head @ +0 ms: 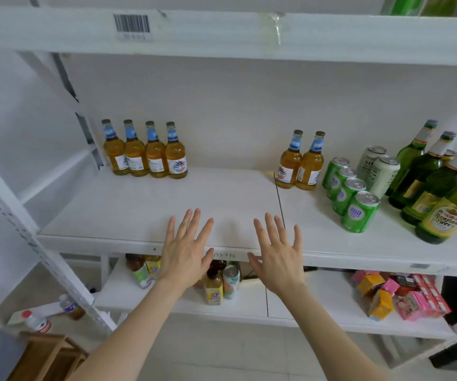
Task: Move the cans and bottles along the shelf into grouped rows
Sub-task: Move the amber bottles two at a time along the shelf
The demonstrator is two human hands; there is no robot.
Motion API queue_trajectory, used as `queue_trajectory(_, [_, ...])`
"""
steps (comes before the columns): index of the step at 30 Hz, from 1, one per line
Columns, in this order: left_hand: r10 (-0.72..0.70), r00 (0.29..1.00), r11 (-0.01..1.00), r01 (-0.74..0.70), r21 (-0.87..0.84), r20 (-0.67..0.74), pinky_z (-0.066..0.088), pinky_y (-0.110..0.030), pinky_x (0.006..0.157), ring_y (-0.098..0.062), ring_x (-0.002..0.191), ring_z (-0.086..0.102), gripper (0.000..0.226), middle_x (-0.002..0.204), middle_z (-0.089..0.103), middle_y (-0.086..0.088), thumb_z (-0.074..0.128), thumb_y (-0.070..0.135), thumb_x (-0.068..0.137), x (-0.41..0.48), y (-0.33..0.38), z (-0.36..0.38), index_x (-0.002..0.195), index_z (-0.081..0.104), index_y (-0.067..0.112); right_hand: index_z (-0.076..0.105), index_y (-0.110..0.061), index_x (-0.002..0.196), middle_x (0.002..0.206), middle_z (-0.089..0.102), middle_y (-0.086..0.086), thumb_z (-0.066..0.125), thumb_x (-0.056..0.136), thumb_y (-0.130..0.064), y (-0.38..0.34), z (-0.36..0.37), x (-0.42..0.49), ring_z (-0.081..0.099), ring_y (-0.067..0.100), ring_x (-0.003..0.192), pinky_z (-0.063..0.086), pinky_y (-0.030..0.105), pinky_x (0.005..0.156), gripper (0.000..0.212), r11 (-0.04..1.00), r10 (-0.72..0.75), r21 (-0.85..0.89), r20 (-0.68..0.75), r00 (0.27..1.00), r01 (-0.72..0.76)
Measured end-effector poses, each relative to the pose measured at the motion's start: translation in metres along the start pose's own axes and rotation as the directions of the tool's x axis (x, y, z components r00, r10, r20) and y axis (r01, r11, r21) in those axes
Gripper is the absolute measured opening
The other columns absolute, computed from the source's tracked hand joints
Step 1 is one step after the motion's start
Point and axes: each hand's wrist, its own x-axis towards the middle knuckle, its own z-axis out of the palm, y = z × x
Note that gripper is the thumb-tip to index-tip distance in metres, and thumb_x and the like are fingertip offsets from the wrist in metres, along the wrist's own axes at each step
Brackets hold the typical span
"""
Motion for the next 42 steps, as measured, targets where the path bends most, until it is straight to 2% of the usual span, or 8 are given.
queue_trajectory(4, [0.018,0.999,1.000,-0.018,0.008,0.032,-0.004,-0.052,0.119,-0.030,0.153,0.003,0.070,0.165,0.005,-0.012,0.041,0.051,0.098,-0.004,-0.059,0.001,0.157,0.014,0.026,0.046,-0.018,0.146,0.151,0.046,0.014,0.072,0.077,-0.057,-0.056,0.003,0.017,0.044,0.035,0.139,0.021,0.061,0.113,0.084,0.999,0.038,0.008,0.047,0.998,-0.039])
queue_trajectory(7, [0.014,0.999,1.000,-0.015,0.013,0.051,-0.004,-0.052,0.120,-0.030,0.153,0.001,0.070,0.165,0.003,-0.012,0.040,0.053,0.099,-0.001,-0.099,0.002,0.158,0.013,0.027,0.044,-0.018,0.147,0.153,0.043,0.014,0.070,0.080,-0.057,-0.093,0.007,0.035,0.042,0.035,0.141,0.022,0.060,0.112,0.082,0.999,0.051,0.012,0.076,0.996,-0.052])
queue_trajectory(13, [0.001,0.999,0.999,-0.003,0.051,0.052,-0.006,-0.051,0.119,-0.030,0.153,-0.001,0.071,0.166,0.002,-0.012,0.040,0.054,0.098,0.018,-0.158,0.009,0.158,0.012,0.027,0.026,-0.022,0.156,0.163,0.025,0.011,0.053,0.091,-0.058,-0.143,0.016,0.074,0.022,0.032,0.150,0.006,0.058,0.118,0.079,0.999,0.049,0.005,0.122,0.991,-0.050])
queue_trajectory(22, [-0.047,0.998,0.997,0.045,0.067,0.030,-0.003,-0.051,0.120,-0.030,0.153,0.000,0.070,0.166,0.004,-0.013,0.039,0.054,0.099,0.081,-0.216,0.022,0.158,0.012,0.027,0.014,-0.021,0.158,0.166,0.011,0.010,0.045,0.097,-0.054,-0.165,0.035,0.155,0.009,0.031,0.153,-0.002,0.057,0.118,0.077,0.999,0.002,0.043,0.130,0.991,-0.007])
queue_trajectory(27, [-0.070,0.996,0.997,0.072,0.032,-0.050,0.001,-0.050,0.120,-0.030,0.153,0.008,0.073,0.164,0.015,-0.014,0.050,0.054,0.095,0.122,-0.247,0.039,0.156,0.023,0.025,0.024,-0.019,0.156,0.164,0.021,0.011,0.052,0.093,-0.054,-0.173,0.050,0.208,0.017,0.031,0.152,0.007,0.059,0.119,0.077,0.998,0.028,0.053,0.104,0.994,-0.034])
queue_trajectory(33, [-0.076,0.997,0.996,0.077,0.035,-0.023,0.005,-0.051,0.123,-0.029,0.153,0.004,0.077,0.165,0.009,-0.013,0.041,0.056,0.097,0.175,-0.282,0.064,0.158,0.010,0.020,0.011,-0.021,0.158,0.167,0.010,0.006,0.042,0.095,-0.058,-0.179,0.078,0.264,0.010,0.025,0.153,0.005,0.054,0.120,0.079,0.991,0.076,0.104,0.108,0.991,-0.088])
queue_trajectory(37, [-0.090,0.995,0.974,0.076,-0.215,-0.054,0.017,-0.044,0.123,-0.027,0.151,0.016,0.085,0.164,0.019,-0.009,0.055,0.050,0.094,0.201,-0.294,0.090,0.157,0.011,0.016,0.009,-0.023,0.159,0.167,0.011,0.002,0.042,0.095,-0.060,-0.179,0.102,0.289,0.010,0.021,0.153,0.008,0.050,0.120,0.081,0.968,0.135,0.200,0.109,0.985,-0.155])
queue_trajectory(42, [-0.146,0.989,0.751,0.106,-0.652,-0.007,0.031,-0.038,0.118,-0.018,0.148,0.024,0.092,0.163,0.023,-0.001,0.072,0.038,0.086,0.228,-0.293,0.129,0.156,0.016,0.017,0.014,-0.023,0.157,0.164,0.022,-0.001,0.054,0.091,-0.058,-0.177,0.134,0.316,0.022,0.020,0.149,0.019,0.048,0.119,0.085,0.873,0.187,0.426,0.159,0.969,-0.238])
